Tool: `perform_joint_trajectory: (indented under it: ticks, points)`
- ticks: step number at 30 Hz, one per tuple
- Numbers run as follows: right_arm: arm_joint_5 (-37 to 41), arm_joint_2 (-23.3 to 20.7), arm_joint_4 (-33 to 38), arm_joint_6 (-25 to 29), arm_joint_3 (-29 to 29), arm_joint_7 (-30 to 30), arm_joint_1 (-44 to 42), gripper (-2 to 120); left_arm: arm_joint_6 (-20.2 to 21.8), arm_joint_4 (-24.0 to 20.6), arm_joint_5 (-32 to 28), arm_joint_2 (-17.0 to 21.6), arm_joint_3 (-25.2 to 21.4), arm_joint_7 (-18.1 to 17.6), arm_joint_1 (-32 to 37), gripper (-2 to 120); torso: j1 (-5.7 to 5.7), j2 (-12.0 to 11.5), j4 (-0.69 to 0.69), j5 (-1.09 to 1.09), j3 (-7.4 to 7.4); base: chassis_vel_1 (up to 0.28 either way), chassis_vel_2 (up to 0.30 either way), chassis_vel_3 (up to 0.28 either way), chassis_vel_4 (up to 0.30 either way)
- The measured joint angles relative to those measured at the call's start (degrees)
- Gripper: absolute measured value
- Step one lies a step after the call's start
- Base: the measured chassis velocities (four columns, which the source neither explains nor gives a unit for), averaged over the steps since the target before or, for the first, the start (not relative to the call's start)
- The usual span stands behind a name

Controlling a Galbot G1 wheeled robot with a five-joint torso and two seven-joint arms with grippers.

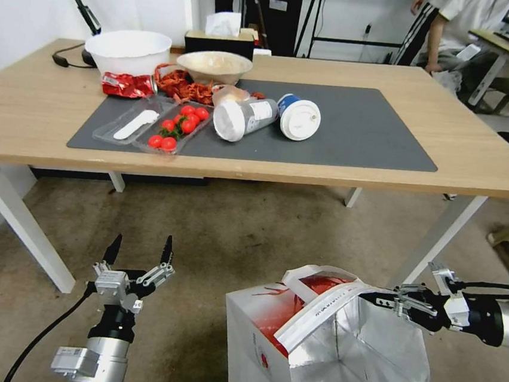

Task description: Pick up the food delivery bag from the floor and place it on the table.

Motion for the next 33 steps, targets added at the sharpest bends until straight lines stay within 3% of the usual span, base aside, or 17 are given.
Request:
perform_joint_trajectory:
  ticks: [17,33]
  points:
    - [-0.43,-0.06,-0.18,0.08,-0.08,-0.23,0.09,0,0.15,0.00,0.09,-0.04,0.10,-0.02,0.04,100,1.14,3.00,0.00,0.00,1.88,0.000,0.000,0.000,0.000]
    - [-0.56,-0.21,-0.10,0.04,0.04,-0.49,0.15,0,0.52,-0.26,-0.08,0.24,-0.06,-0.09,-0.13,100,2.87,7.49,0.00,0.00,4.63,0.000,0.000,0.000,0.000]
